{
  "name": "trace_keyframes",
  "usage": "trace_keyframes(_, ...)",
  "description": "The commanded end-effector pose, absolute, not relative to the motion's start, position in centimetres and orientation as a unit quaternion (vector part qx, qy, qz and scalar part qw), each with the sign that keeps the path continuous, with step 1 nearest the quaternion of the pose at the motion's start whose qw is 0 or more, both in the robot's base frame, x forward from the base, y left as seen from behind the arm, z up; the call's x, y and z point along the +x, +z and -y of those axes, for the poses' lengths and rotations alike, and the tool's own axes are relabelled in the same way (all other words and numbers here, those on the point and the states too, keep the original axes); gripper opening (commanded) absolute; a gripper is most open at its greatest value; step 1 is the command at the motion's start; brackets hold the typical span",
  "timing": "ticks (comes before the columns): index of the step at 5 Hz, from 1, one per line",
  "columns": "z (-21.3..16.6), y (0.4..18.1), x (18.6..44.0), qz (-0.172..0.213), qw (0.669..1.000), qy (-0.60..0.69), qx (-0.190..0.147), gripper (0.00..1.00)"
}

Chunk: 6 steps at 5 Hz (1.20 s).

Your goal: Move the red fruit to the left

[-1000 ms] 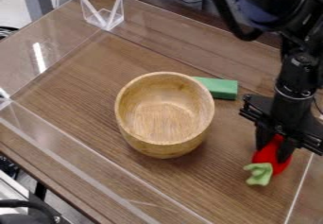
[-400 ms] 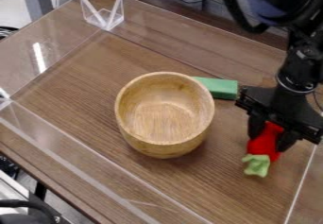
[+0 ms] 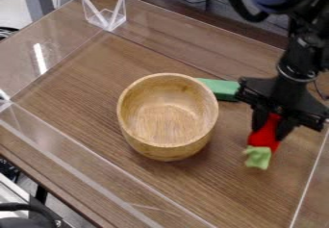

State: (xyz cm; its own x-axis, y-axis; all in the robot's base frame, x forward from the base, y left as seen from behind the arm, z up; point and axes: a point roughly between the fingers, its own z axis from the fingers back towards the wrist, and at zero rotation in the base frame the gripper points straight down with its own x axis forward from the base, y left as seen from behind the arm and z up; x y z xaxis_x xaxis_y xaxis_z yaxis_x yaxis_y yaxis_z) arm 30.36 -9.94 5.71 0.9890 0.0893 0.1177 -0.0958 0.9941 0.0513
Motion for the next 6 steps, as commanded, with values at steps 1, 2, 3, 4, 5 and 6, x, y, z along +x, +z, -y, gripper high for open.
trace_keyframes(1,9.6,8.0,30.9,0.089,0.996,0.03,0.009,0.0)
trace_keyframes(2,9.8,8.0,30.1,0.085,0.996,0.018,0.005,0.0)
trace_keyframes(3,10.1,8.0,29.6,0.082,0.997,0.01,-0.002,0.0)
trace_keyframes(4,10.9,8.0,30.3,0.08,0.997,0.016,-0.006,0.0)
trace_keyframes(5,11.6,7.7,30.9,0.075,0.997,0.015,-0.008,0.0)
trace_keyframes(6,10.9,10.1,30.8,0.094,0.995,0.034,-0.011,0.0)
